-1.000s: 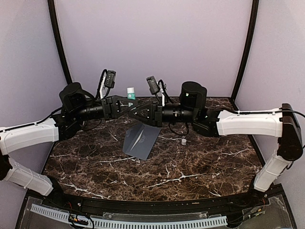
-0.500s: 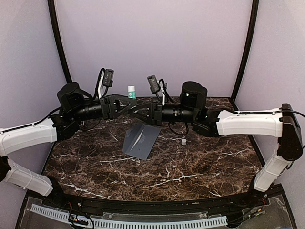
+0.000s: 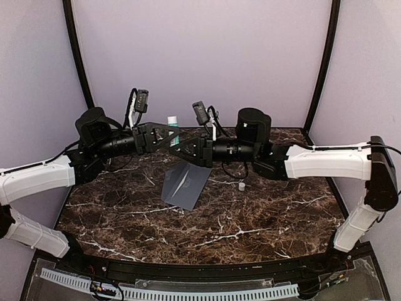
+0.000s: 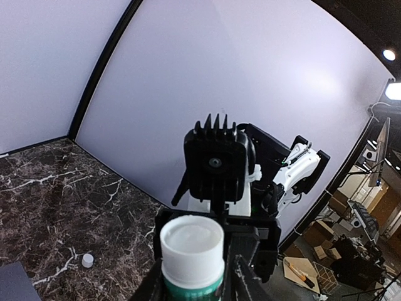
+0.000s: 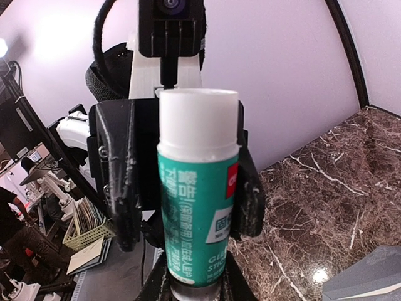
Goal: Place the letter into the envelope and seal it
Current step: Unscrew the solid glue.
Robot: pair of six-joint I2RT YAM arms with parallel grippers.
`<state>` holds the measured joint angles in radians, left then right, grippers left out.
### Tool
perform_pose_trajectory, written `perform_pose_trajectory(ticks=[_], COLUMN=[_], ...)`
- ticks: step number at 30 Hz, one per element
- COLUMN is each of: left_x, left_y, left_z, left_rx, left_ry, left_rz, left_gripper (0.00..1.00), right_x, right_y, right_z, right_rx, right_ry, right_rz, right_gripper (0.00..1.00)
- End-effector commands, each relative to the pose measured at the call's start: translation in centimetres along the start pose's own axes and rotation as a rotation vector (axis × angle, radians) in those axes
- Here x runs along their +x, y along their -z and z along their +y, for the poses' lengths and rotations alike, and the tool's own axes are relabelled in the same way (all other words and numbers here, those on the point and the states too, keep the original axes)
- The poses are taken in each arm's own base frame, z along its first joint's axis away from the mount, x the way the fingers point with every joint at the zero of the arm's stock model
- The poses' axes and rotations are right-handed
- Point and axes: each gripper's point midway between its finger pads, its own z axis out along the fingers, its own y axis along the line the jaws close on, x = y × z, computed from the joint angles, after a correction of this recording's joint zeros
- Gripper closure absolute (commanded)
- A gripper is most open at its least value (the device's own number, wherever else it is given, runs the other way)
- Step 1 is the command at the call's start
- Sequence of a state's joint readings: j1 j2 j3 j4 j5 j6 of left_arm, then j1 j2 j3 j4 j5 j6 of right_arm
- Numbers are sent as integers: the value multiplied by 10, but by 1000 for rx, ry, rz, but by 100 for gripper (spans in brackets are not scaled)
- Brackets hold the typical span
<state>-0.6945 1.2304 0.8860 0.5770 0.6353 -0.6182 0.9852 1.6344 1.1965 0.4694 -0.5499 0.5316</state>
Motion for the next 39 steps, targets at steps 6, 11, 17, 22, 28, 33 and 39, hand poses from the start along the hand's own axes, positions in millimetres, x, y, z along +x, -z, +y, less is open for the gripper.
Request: perform_pose_trajectory(ticks=[6,11,17,22,28,33,39], left_x=[-12,-14,-13,-12,-16,-14,-5], left_y=[-4,-3,-2,4,13,18,23], left_z=[-1,4,9,17,30,46,68], left_rx=[17,1,-20,-72,-178,-280,-393], left_ry=[9,15,21,2,-28,-25,-2], left_rz=[-28,-37,-42,-66,-99,-114,-110], left_gripper=[77,86,97,100,100,100,100], right_x=[-4,-1,-1,-10,-15,-18,-20], right_y=[1,0,3,11,9,4,-2], right_z=[10,7,0,-22,-51,-75,-97], right_rx=[-17,-2,50,208,366,492,642], right_ry=[38,41,43,30,-3,-41,-82], right_rz=[15,29,29,1,-12,-33,-59], right_gripper=[93,94,95,95,95,95,96])
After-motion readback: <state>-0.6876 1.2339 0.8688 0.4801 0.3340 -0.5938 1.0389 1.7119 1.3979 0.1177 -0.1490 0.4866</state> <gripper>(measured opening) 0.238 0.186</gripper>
